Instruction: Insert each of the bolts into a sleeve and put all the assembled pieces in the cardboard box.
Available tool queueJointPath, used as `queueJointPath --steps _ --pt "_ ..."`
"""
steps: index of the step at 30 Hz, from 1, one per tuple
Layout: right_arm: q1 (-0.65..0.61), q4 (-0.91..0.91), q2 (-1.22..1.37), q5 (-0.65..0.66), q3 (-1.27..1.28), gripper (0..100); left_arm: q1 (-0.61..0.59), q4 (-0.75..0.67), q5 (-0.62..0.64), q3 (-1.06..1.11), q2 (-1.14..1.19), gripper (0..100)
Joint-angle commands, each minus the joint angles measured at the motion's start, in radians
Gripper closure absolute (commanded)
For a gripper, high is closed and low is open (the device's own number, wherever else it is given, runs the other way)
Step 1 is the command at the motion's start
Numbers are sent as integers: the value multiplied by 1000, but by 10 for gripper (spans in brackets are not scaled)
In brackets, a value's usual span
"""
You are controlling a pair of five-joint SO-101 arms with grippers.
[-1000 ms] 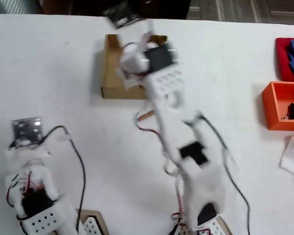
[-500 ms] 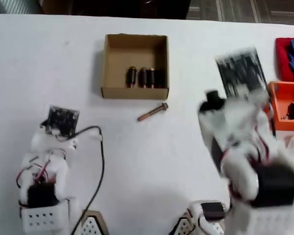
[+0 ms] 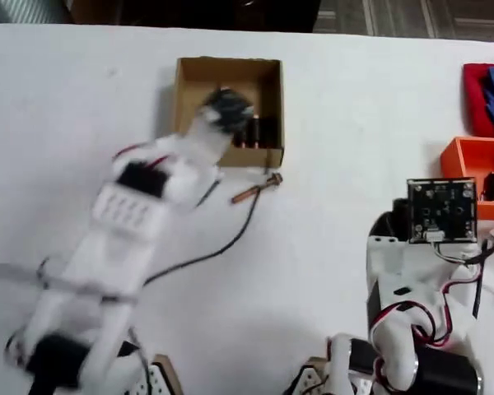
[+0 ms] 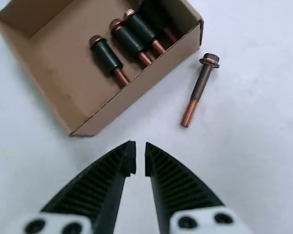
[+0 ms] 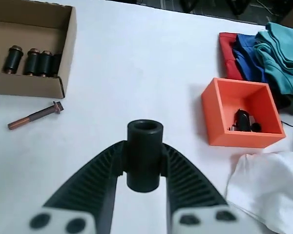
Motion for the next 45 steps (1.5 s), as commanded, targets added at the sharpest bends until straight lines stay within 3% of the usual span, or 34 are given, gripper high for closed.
queueJointPath --steps 1,11,18,37,45 --pt "35 -21 -12 6 2 978 23 15 0 -196 218 870" --pt "30 -22 -5 6 2 978 83 167 0 -507 566 854" --pt "30 -21 -5 2 3 978 135 176 58 -667 709 775" --pt "28 -28 -5 6 3 978 140 285 55 -1096 1080 777" --pt "28 -28 -5 5 3 978 141 371 57 -1194 1158 949"
